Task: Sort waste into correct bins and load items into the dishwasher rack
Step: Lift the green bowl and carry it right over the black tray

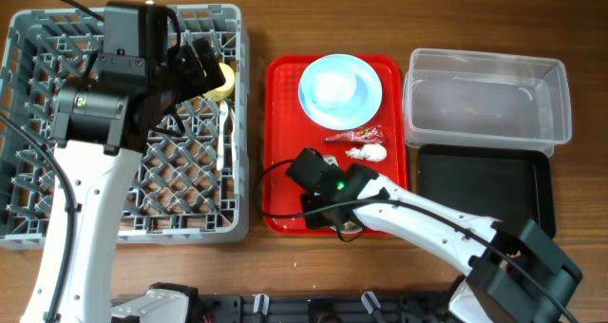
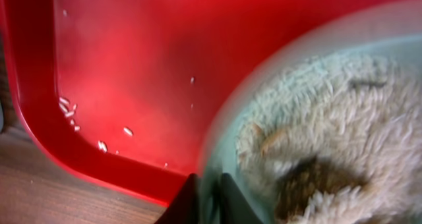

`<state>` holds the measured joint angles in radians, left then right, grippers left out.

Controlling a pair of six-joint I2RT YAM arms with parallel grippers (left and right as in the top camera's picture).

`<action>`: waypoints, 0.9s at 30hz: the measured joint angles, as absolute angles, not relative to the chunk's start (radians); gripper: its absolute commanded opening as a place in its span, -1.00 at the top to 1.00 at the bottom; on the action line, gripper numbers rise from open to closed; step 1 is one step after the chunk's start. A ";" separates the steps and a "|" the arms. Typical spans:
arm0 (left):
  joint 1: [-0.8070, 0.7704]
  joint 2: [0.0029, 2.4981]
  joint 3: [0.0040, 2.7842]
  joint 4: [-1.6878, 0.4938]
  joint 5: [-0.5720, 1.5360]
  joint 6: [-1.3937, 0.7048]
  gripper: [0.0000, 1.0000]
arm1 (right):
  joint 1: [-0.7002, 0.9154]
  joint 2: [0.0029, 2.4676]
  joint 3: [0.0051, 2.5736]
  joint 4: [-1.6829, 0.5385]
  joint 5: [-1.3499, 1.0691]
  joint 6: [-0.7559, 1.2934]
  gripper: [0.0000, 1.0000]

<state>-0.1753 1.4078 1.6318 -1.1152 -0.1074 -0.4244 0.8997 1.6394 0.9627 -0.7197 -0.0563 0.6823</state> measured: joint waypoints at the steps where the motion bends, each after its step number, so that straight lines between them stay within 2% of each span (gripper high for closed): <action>1: -0.175 1.408 1.632 -1.115 -0.107 -0.424 -1.00 | 0.899 1.639 0.970 -0.730 -0.051 0.680 0.91; 8: -0.175 1.408 1.632 -1.115 -0.107 -0.424 -1.00 | 0.869 1.571 1.017 -0.835 -0.074 0.677 0.91; 11: -0.175 1.408 1.632 -1.115 -0.107 -0.424 -0.99 | 0.868 1.419 1.017 -0.876 -0.091 0.677 0.92; 15: -0.175 1.408 1.632 -1.115 -0.107 -0.424 -0.99 | 0.791 1.197 1.020 -1.069 -0.064 0.685 0.91; 17: -0.175 1.408 1.632 -1.115 -0.107 -0.424 -1.00 | 0.688 1.105 1.020 -1.175 -0.002 0.690 0.91; 22: -0.175 1.408 1.632 -1.115 -0.107 -0.424 -0.99 | 0.443 0.986 1.020 -1.198 0.003 0.619 0.92; 25: -0.175 1.408 1.632 -1.115 -0.107 -0.424 -0.99 | 0.242 0.947 1.020 -1.200 -0.117 0.479 0.92; 27: -0.175 1.408 1.632 -1.115 -0.107 -0.424 -0.99 | 0.080 0.948 1.020 -1.204 -0.280 0.334 0.92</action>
<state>-0.1753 1.4078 1.6318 -1.1152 -0.1074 -0.4244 0.0803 0.9478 1.0199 -1.2041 -0.2798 0.3340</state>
